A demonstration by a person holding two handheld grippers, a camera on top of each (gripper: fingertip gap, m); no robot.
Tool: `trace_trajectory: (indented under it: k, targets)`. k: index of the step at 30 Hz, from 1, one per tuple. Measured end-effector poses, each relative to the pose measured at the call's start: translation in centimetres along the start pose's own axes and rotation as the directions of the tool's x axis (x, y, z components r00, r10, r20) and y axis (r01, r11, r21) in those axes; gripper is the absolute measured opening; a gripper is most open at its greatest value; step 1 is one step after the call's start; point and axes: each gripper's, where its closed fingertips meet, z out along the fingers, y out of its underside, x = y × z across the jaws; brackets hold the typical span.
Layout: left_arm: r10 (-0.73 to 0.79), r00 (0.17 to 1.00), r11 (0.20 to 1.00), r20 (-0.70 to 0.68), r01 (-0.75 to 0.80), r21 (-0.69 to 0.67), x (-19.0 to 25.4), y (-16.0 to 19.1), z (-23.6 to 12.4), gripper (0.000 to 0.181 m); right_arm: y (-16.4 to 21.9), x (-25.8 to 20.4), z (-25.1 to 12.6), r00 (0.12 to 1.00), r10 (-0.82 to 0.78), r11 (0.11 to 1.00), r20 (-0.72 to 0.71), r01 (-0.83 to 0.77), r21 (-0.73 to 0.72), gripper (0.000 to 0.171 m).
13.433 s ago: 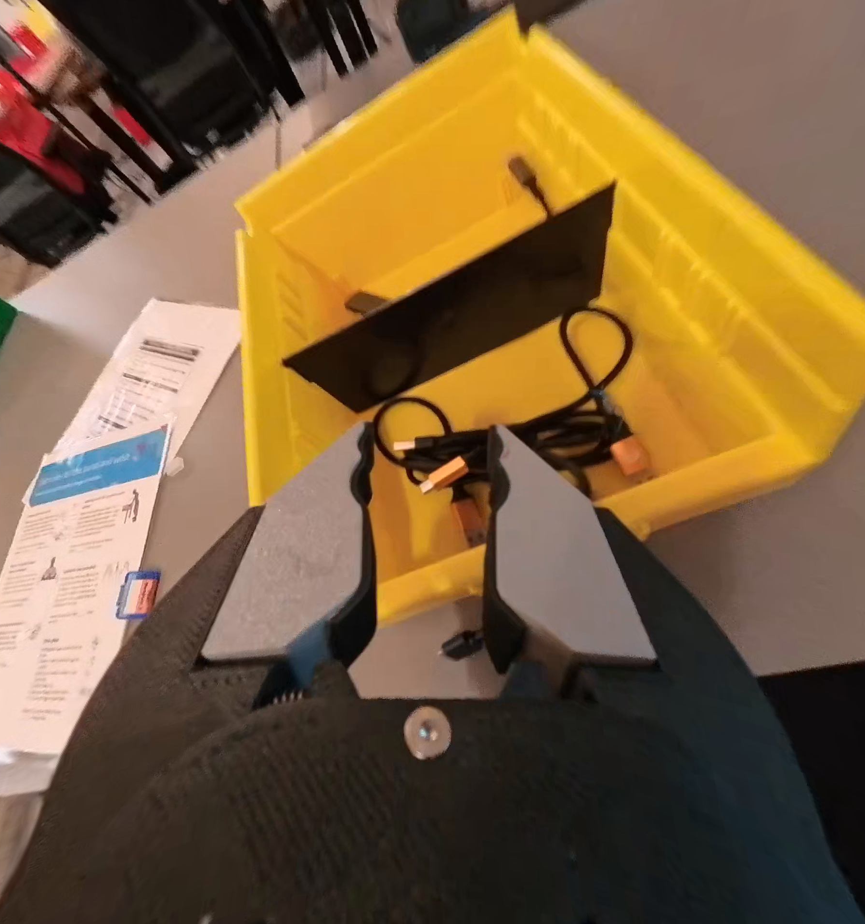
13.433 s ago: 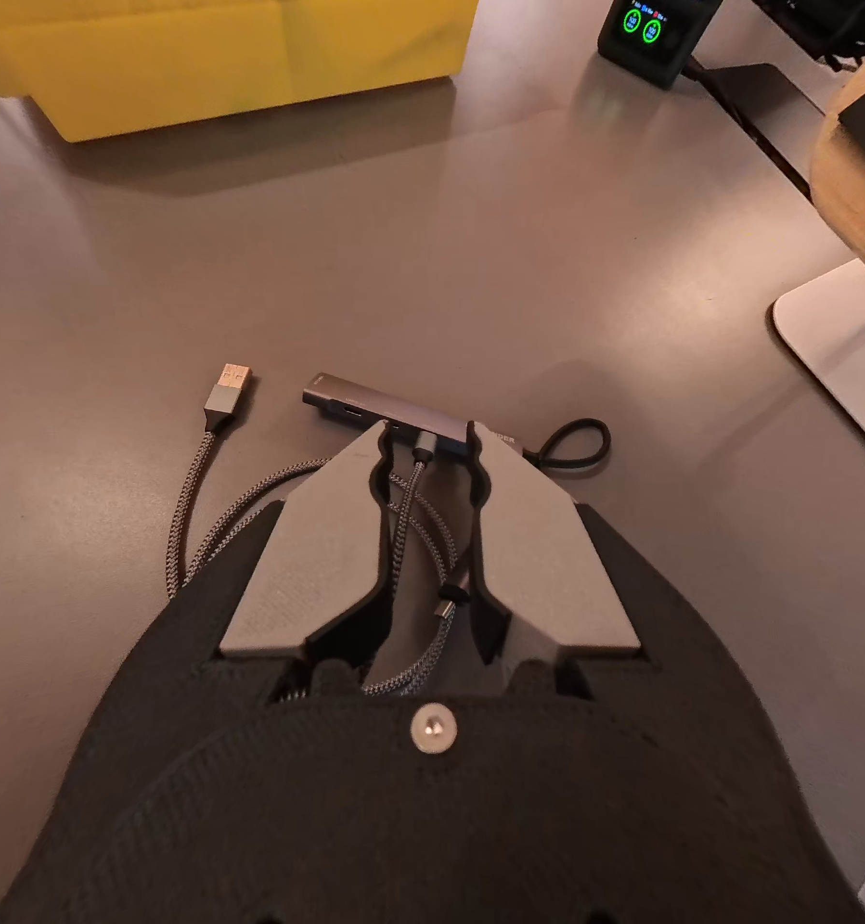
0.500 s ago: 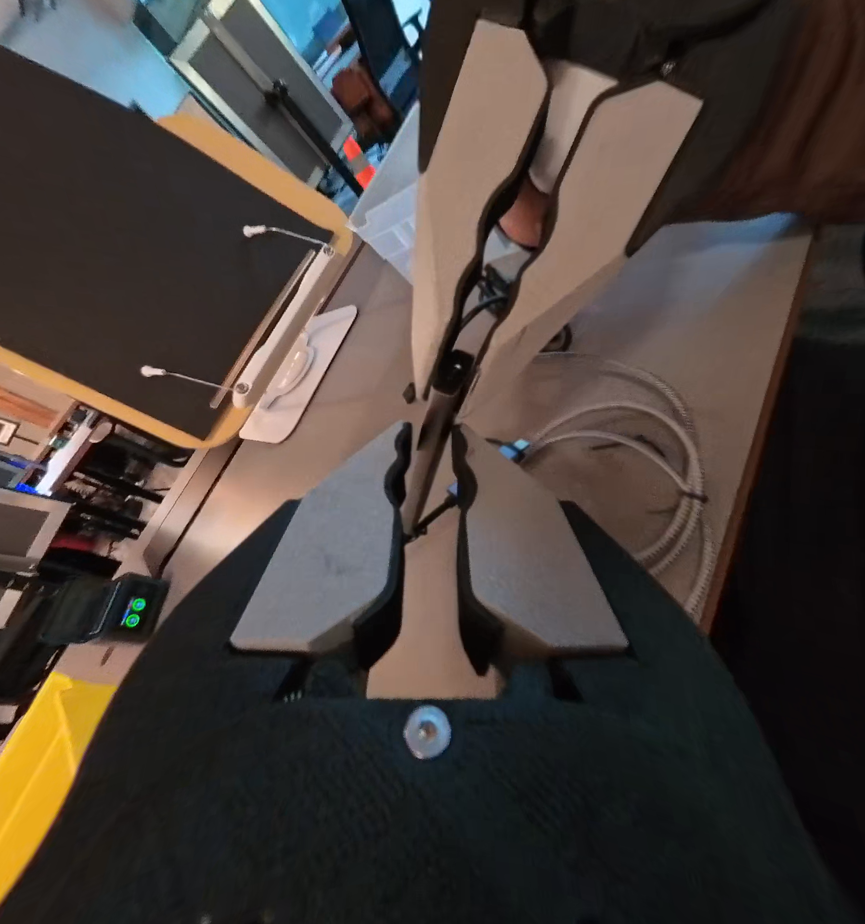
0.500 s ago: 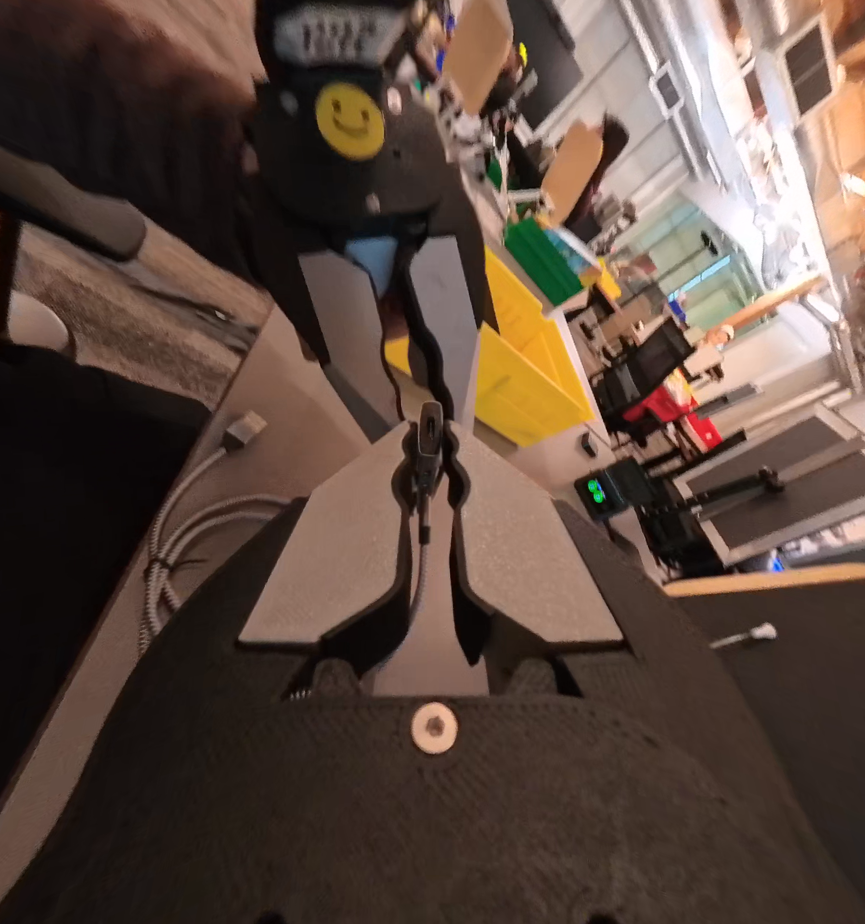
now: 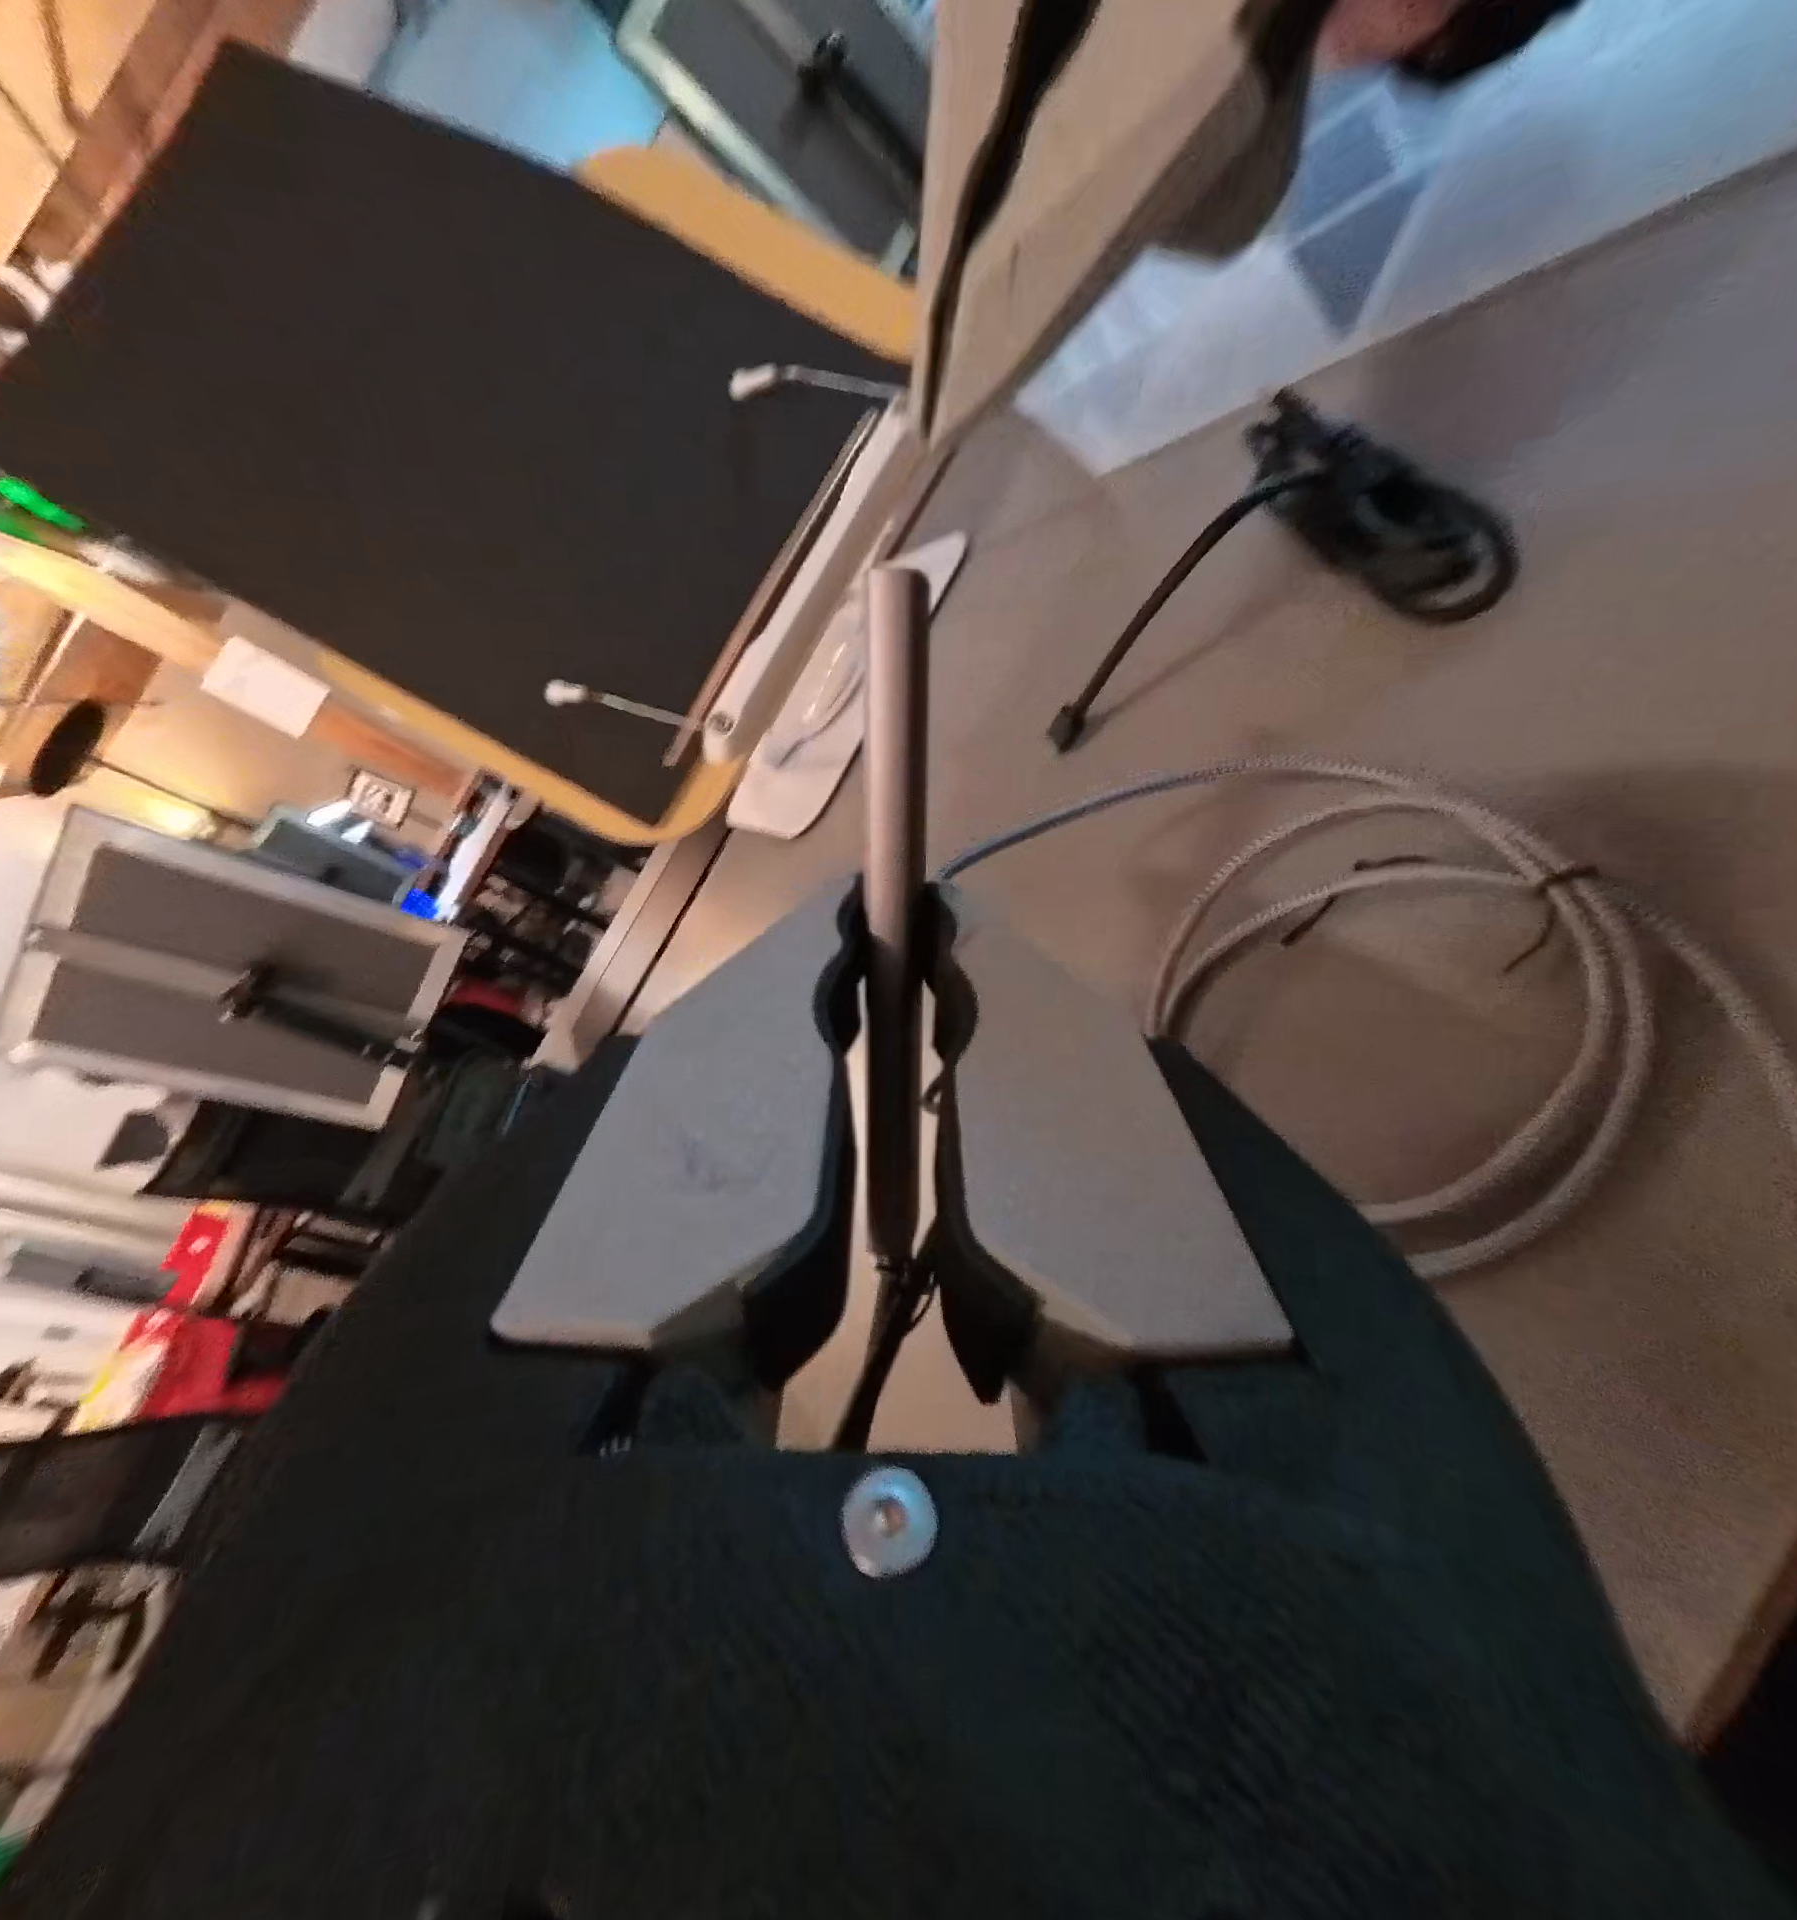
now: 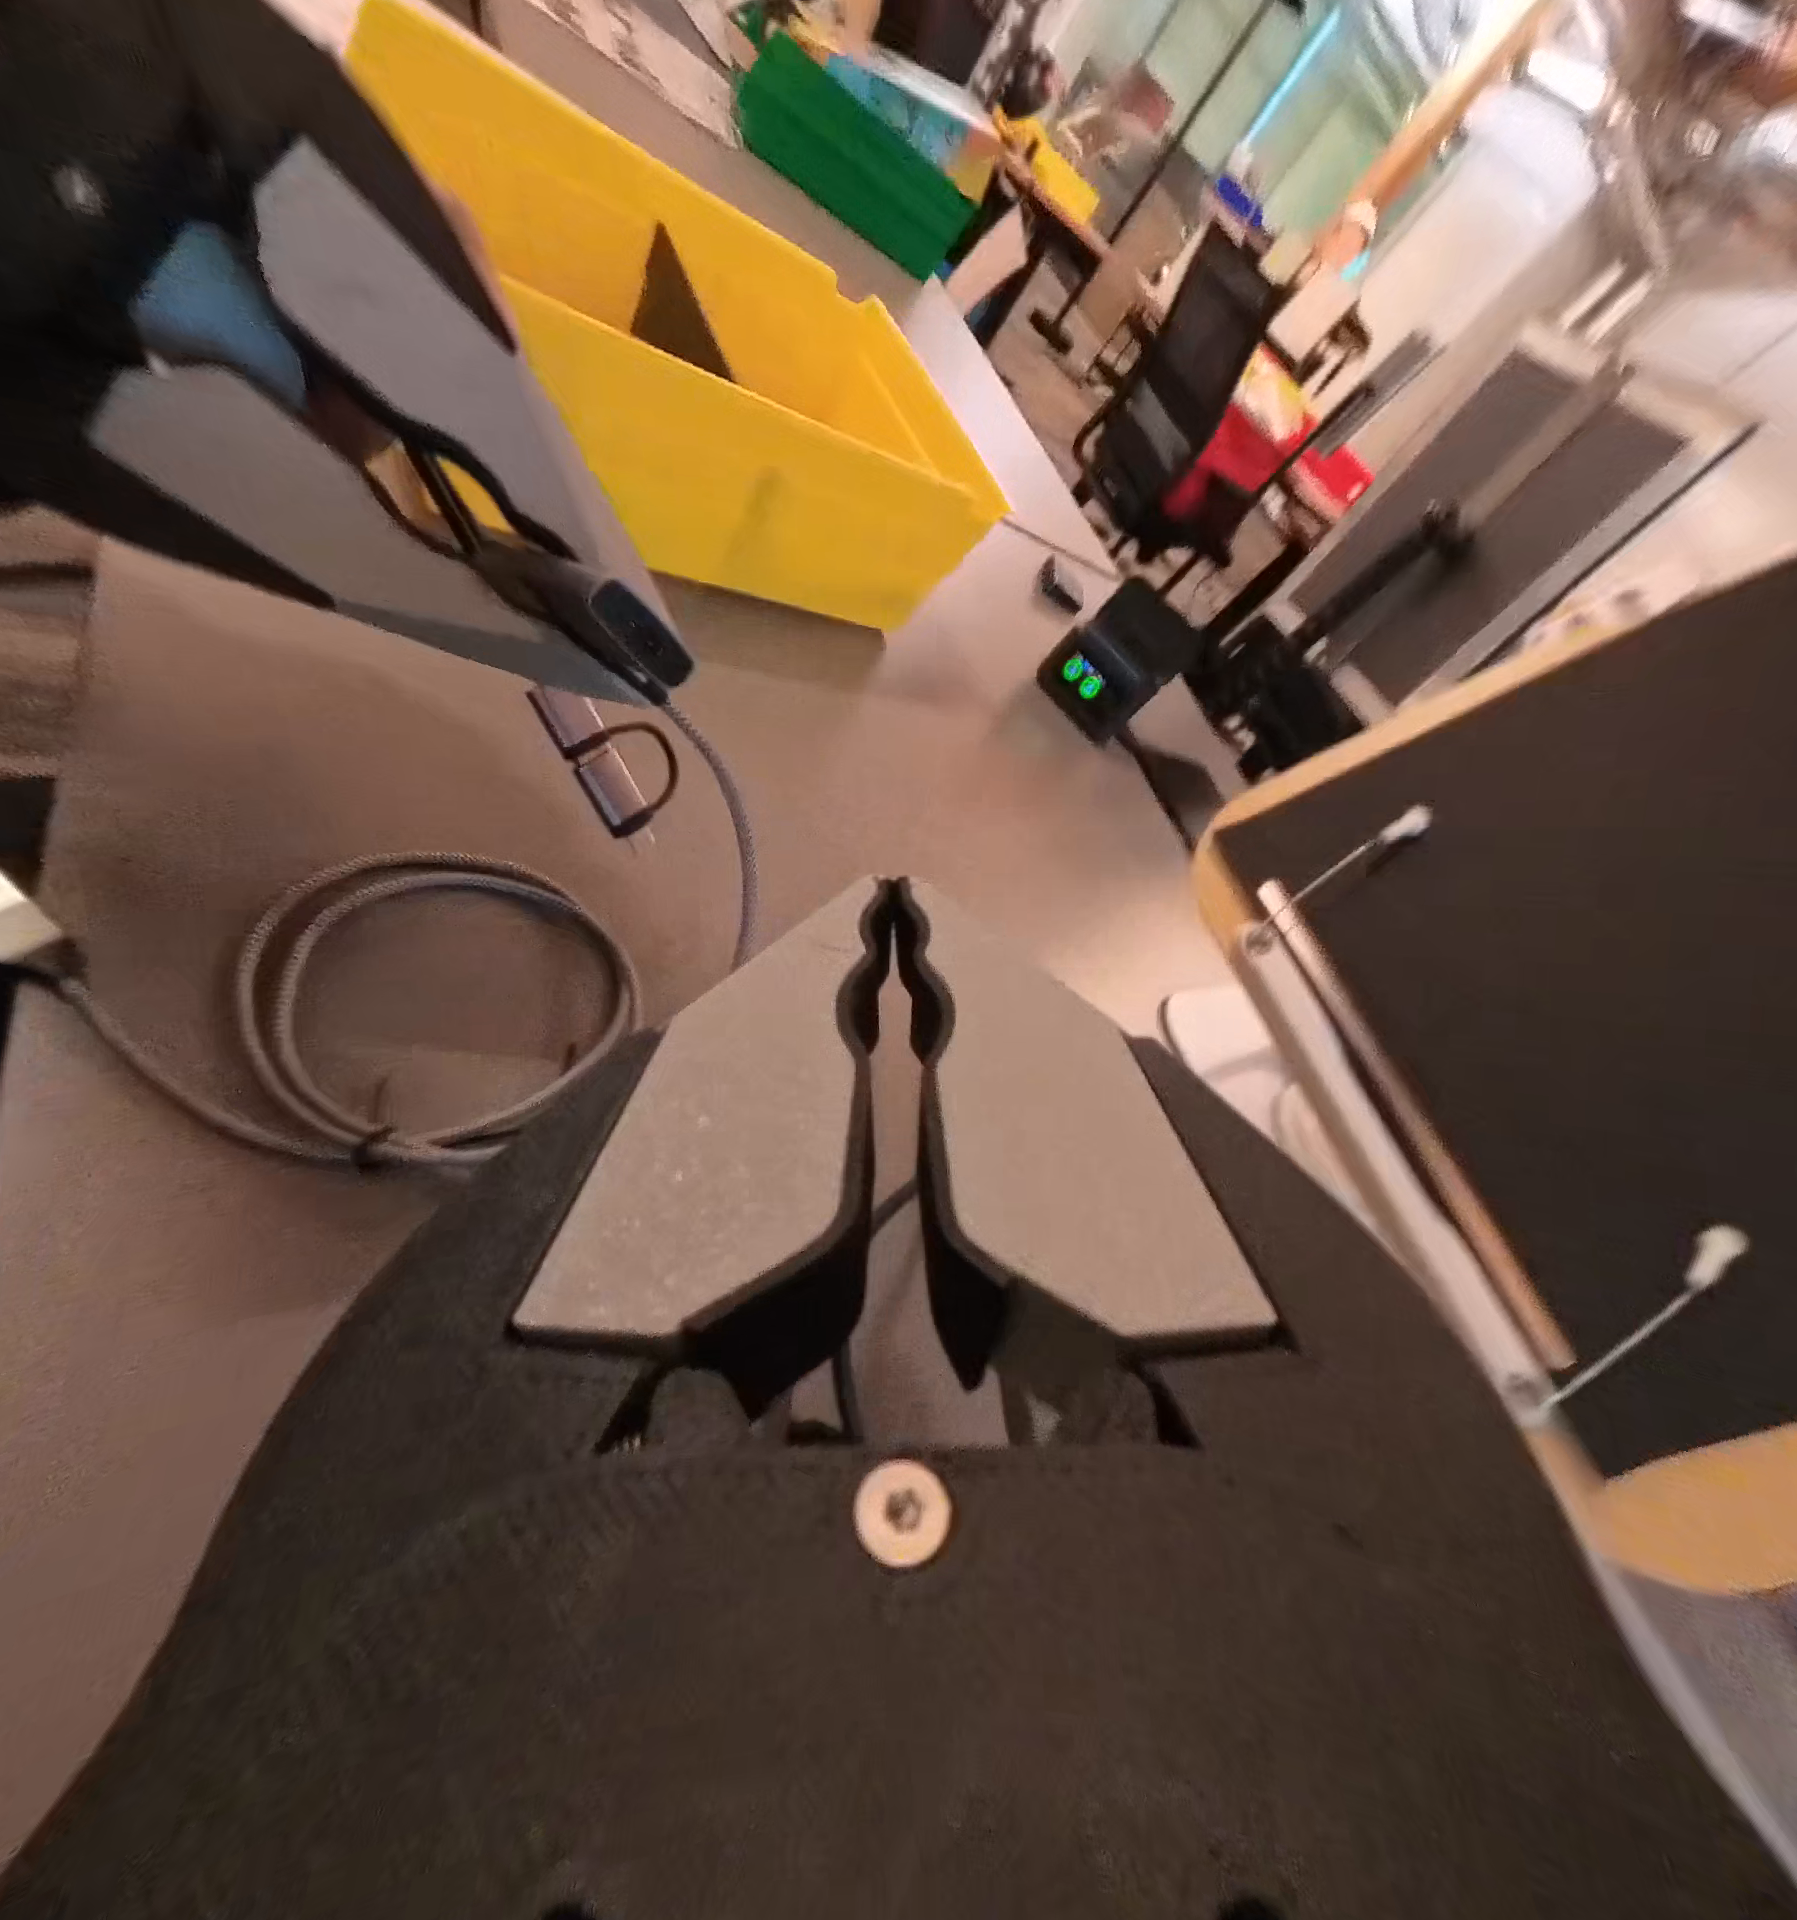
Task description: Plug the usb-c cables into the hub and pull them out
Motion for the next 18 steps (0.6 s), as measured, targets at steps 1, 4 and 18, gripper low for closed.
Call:
trace_trajectory:
  k: [1, 4, 18]
  targets:
    - [0.024, 0.999, 0.999, 0.032, -0.023, -0.030, -0.3, 0.8, 0.4, 0.007, 0.5, 0.3, -0.1, 0.998, 0.060, 0.998, 0.013, -0.060, -0.015, 0.000]
    - [0.137, 0.981, 0.989, 0.139, -0.126, -0.080, -1.1, 3.0, 1.8, 0.007, 3.4, 1.8, -0.1, 0.960, 0.280, 0.948, -0.016, -0.280, -0.150, 0.013]
    - [0.306, 0.913, 0.952, 0.269, -0.295, -0.082, -1.3, 6.8, 4.8, 0.006, 14.9, 1.8, 5.5, 0.938, 0.223, 0.764, -0.265, -0.337, -0.550, 0.039]
